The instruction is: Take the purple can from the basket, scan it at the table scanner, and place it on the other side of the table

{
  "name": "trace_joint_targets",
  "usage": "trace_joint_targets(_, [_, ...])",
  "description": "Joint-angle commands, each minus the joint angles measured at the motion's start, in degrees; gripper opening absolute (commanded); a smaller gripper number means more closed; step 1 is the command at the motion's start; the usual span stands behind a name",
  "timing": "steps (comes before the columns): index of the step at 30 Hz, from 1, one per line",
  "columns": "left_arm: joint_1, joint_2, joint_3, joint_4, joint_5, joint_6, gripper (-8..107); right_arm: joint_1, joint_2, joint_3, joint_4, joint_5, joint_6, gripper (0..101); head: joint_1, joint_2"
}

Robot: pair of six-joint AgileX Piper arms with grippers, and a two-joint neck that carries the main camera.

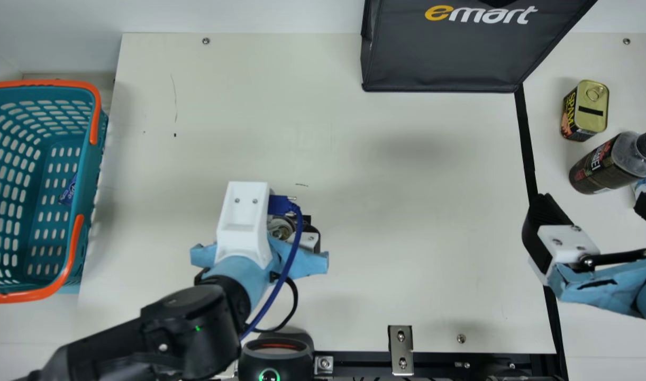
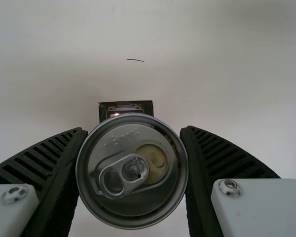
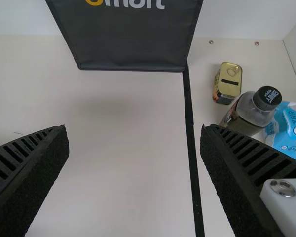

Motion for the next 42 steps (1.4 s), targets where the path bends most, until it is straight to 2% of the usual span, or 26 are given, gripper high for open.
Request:
trace_joint_targets(1, [1.2, -1.3, 0.7, -1.5, -1.1, 6.1, -8, 0.0, 0.0, 0.0, 0.0, 0.0, 0.0, 95, -1.6, 0.1])
trace_joint_targets(8, [6.2, -5.8, 2.8, -9.0, -5.1, 24.2, -8, 0.0, 0.0, 0.0, 0.0, 0.0, 0.0, 95, -1.6, 0.1])
trace_joint_targets(16, [12.3, -8.8, 3.4, -20.7, -7.6, 48.4, -8, 0.0, 0.0, 0.0, 0.0, 0.0, 0.0, 95, -1.6, 0.1])
trace_joint_targets(29, [21.7, -8.8, 1.7, -37.1, -5.3, 82.6, -8, 0.0, 0.0, 0.0, 0.0, 0.0, 0.0, 95, -1.6, 0.1])
trace_joint_targets(42, [27.8, -8.2, 1.5, -49.1, -1.6, 107.2, -8, 0.0, 0.0, 0.0, 0.0, 0.0, 0.0, 95, -1.6, 0.1])
